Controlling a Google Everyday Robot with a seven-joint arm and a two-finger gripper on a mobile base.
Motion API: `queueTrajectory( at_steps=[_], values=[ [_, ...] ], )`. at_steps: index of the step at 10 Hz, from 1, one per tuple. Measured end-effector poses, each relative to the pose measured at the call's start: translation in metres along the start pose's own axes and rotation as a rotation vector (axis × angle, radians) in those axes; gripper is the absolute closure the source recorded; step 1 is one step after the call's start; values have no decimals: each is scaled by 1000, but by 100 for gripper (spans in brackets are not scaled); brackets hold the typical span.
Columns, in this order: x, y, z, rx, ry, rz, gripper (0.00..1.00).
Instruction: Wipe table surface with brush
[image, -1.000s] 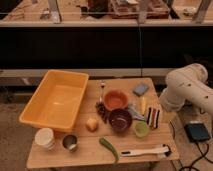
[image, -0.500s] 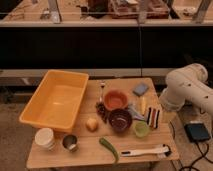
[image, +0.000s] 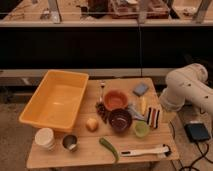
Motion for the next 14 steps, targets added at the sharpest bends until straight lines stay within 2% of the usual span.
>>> queueTrajectory(
  at_steps=[12,13,14],
  values=[
    [0,0,0,0,-1,-1,35],
    [-1,0,0,-5,-6,-6,35],
    [-4,6,3,-26,-11,-28,35]
  ],
)
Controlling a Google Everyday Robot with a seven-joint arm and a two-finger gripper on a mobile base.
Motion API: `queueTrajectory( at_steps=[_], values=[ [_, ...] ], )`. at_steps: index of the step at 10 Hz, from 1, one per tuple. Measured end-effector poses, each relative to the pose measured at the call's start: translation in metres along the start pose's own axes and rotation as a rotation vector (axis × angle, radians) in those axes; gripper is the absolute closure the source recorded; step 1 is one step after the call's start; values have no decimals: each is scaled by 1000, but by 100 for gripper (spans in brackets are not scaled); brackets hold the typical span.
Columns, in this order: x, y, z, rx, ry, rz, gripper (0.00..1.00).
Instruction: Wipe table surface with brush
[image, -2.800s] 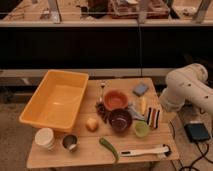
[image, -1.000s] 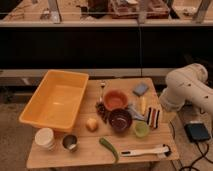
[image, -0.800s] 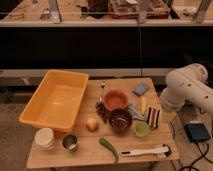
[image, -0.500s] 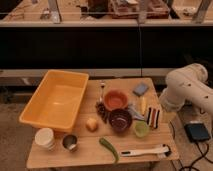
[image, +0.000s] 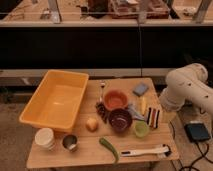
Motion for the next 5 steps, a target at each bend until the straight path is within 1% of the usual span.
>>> queueTrajectory(
  at_steps=[1,2,3,5],
  values=[
    [-9,8,4,-20,-9,-22,35],
    [-17,27,9,-50,-25,-39,35],
    [-20,45,10,-68,-33,-44,35],
    [-24,80,5,-69,-48,-45,35]
  ],
)
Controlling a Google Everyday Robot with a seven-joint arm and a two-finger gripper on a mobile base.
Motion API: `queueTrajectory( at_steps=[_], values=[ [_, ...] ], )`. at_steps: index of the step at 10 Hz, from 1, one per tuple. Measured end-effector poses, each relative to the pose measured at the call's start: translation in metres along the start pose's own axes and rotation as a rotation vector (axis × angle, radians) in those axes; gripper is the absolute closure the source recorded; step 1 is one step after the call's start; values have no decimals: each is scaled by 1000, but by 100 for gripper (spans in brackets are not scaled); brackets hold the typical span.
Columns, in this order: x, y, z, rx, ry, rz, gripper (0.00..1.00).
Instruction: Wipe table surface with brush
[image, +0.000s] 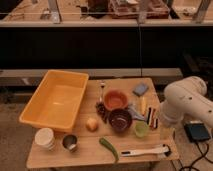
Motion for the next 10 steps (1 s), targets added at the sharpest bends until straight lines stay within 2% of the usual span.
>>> queueTrajectory(
  at_steps=[1,3,8,9,10],
  values=[
    [-2,18,-1,1,-8,7,35],
    [-6,31,2,-8,-16,16,35],
    [-7,30,3,-8,-19,16,35],
    [-8,30,6,-18,-30,20,35],
    [-8,33,14,-44,-44,22,35]
  ],
)
